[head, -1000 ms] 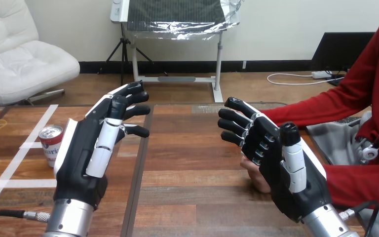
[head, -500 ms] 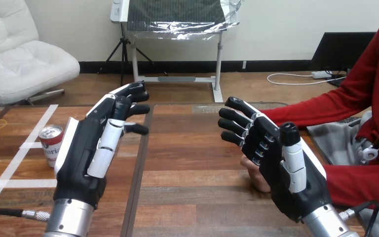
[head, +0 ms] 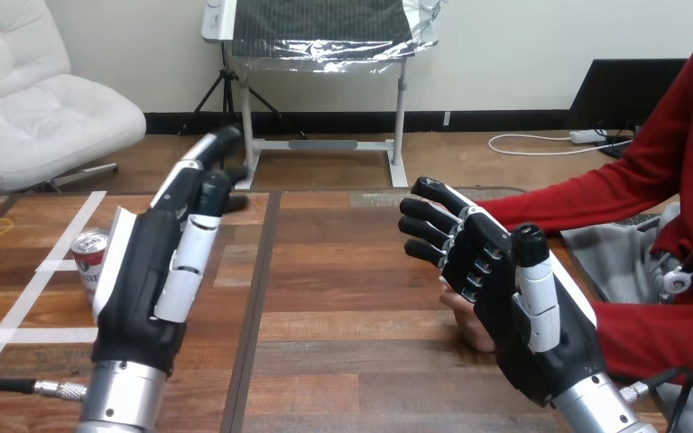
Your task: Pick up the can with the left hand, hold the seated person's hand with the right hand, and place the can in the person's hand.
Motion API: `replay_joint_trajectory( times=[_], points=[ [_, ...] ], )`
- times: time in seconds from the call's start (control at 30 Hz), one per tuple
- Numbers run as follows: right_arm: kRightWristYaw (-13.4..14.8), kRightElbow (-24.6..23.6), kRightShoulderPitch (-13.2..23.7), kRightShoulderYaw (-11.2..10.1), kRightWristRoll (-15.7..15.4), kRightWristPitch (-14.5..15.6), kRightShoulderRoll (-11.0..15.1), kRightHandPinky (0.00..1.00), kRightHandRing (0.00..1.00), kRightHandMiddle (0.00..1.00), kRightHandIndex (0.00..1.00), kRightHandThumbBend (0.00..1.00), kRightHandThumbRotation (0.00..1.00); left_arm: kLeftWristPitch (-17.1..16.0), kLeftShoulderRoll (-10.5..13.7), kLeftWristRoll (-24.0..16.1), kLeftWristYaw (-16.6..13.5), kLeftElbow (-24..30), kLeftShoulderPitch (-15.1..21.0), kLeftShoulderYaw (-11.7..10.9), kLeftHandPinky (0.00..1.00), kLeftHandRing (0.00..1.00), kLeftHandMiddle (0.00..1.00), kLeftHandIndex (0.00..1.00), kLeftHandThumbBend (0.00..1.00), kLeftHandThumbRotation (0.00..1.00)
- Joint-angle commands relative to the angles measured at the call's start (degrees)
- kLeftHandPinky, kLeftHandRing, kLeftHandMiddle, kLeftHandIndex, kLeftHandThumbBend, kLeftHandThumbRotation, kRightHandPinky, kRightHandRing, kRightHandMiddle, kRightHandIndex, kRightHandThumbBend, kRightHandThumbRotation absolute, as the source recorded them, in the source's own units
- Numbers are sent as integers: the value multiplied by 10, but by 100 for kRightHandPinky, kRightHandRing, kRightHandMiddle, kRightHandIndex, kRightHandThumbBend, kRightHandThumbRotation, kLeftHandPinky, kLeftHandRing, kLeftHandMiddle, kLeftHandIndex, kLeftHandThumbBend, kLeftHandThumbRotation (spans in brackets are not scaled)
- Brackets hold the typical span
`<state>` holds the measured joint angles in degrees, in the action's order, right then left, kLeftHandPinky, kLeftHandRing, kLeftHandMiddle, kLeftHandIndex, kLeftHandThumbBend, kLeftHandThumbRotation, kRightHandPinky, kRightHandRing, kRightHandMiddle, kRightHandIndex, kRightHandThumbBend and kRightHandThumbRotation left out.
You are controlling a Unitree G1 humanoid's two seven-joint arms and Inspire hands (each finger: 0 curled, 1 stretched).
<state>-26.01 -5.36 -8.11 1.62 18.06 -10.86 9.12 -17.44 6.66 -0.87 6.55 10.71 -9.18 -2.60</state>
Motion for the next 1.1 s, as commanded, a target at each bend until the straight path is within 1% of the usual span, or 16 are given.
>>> replay_joint_trajectory(
  times=[0.0,0.2,0.33,0.4,0.7,0.73,0.9,1.07],
  points=[
    [-1,-12,33,-9,1,-13,-2,88,89,88,90,88,100,-15,8,-6,-10,-23,42,-12,100,100,100,100,58,100],
    [0,-13,34,-9,1,-10,-1,89,89,88,90,88,100,-20,9,0,-14,-44,56,-20,100,100,100,100,59,100],
    [-1,-8,36,-10,1,-14,-2,89,89,88,90,88,100,-33,17,-8,-22,-70,73,-28,100,100,100,100,57,100],
    [-2,-6,37,-10,1,-14,-2,89,89,88,90,88,100,-38,20,-12,-24,-79,80,-31,100,100,100,100,58,100],
    [-1,-4,40,-11,2,-14,-3,89,89,88,90,88,100,-51,48,-43,-46,-137,127,-49,100,100,100,100,65,99],
    [-1,-4,40,-11,2,-13,-2,89,89,88,90,88,100,-59,56,-51,-52,-150,136,-52,100,100,100,100,66,98],
    [-1,-4,41,-10,1,-14,-2,89,89,88,90,88,100,-82,76,-71,-69,-195,165,-60,100,100,100,100,61,96],
    [-3,0,44,-11,3,-14,-2,89,89,88,90,88,100,-78,96,-90,-86,-234,195,-66,100,100,100,100,60,94]
  ],
)
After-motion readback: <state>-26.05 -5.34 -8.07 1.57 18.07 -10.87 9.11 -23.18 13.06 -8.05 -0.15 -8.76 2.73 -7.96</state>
